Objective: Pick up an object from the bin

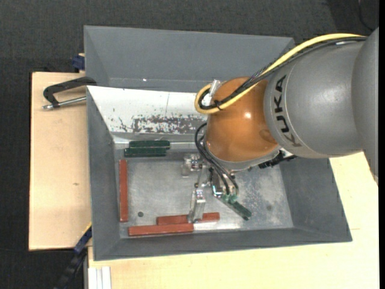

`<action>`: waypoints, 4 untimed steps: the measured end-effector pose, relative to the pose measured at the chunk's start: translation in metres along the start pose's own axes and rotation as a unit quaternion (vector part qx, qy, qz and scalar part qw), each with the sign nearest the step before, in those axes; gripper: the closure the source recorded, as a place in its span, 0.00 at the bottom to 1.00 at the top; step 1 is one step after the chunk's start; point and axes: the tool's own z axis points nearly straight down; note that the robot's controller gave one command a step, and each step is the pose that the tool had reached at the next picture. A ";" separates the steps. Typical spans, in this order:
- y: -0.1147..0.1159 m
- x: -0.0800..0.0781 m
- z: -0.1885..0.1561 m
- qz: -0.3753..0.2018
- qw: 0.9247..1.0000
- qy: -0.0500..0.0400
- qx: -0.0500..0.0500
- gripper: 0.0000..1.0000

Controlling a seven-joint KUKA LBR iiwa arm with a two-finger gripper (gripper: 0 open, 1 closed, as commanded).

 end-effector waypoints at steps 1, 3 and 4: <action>-0.001 -0.002 -0.004 0.001 1.000 -0.004 -0.001 0.00; -0.034 -0.006 0.079 -0.049 0.999 -0.003 0.000 1.00; -0.034 -0.006 0.079 -0.049 0.999 -0.003 0.000 1.00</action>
Offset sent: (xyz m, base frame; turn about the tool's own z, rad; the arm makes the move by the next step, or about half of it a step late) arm -0.0075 -0.0284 -0.0623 -0.1801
